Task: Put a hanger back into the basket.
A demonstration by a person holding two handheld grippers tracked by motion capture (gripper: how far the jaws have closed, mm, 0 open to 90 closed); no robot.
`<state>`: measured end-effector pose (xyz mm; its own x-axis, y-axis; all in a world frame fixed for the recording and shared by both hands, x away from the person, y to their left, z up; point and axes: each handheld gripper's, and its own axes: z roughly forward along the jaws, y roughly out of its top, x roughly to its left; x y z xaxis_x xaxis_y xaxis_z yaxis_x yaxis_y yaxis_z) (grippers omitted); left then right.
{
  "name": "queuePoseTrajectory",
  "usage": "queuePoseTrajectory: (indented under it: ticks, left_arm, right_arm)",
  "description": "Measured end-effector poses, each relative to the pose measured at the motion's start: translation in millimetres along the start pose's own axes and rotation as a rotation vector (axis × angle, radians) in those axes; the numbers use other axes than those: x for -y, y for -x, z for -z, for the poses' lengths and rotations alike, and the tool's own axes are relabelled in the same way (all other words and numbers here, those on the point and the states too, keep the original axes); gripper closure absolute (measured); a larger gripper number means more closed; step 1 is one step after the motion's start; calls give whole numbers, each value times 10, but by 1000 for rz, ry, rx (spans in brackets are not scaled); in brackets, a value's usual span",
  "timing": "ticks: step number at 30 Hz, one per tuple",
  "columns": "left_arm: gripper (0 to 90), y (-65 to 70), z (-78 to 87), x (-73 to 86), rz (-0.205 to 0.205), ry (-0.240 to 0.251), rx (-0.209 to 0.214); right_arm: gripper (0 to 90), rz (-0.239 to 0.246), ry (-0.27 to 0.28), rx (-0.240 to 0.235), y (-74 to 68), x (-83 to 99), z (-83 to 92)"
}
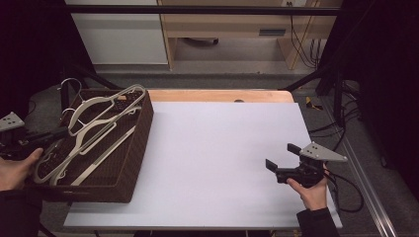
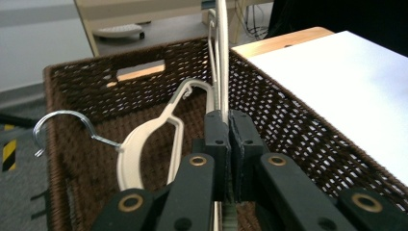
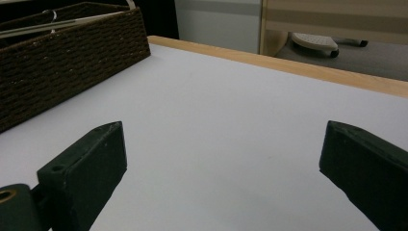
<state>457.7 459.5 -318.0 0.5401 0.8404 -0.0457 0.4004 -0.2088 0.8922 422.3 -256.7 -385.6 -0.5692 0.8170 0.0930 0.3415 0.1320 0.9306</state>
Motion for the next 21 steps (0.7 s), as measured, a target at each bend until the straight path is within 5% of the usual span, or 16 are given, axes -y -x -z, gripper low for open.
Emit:
queuePoseTrajectory:
  ticks: [10,15,18,21]
  left_arm:
    - [869,22,-293,305,32,-102,36]
    - [864,37,-338,308,77,-137,39]
    - [852,38,-379,294,92,-212,-15]
    - [833,59,-464,297,81,-353,-80]
  right_arm:
    - [27,1,-1,-1,-2,1,-5]
    - [27,1,-4,1,-7,4,-9]
    - [26,2,-3,0,-11,2,-7]
    - [26,0,-2,0,-10,1,-3]
